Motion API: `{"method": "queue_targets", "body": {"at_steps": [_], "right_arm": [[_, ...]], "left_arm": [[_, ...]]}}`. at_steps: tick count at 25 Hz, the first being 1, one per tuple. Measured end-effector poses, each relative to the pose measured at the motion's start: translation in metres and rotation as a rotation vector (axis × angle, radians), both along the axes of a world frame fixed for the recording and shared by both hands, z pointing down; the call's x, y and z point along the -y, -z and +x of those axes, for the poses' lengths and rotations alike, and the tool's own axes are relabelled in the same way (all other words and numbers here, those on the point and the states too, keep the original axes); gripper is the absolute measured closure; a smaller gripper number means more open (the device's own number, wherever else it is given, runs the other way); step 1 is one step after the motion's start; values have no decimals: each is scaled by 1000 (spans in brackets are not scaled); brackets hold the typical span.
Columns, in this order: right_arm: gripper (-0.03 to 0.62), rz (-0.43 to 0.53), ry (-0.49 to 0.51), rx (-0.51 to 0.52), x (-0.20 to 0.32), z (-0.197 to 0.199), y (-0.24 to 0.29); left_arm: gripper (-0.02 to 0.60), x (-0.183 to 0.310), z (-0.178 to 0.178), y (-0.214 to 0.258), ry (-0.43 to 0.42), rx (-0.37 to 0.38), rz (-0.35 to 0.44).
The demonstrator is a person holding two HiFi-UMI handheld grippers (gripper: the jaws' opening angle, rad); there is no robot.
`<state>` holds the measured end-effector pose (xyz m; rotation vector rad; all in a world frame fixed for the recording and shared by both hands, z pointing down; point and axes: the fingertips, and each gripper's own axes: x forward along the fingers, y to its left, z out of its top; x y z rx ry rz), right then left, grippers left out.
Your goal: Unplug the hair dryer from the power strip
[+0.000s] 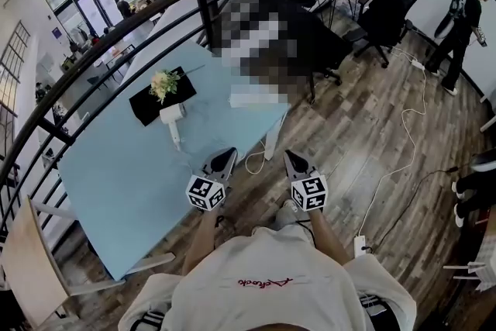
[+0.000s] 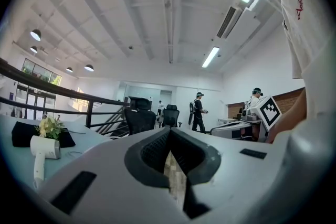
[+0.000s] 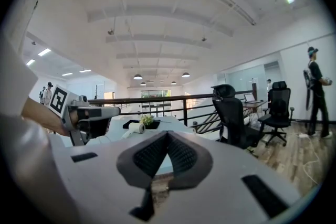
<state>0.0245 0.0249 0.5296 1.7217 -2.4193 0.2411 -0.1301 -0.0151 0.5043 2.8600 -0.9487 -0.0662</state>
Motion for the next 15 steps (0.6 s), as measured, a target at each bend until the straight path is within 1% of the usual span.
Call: {"method": "queue_targets", "body": {"at_steps": [8,15], "right_arm": [[577,-13,9,13,24,9,-9],[577,-20,29,26,64,17,-15]], "left_arm": [[574,23,7,-9,11,10,-8],[574,62,20,-14,20,22,-17]]}}
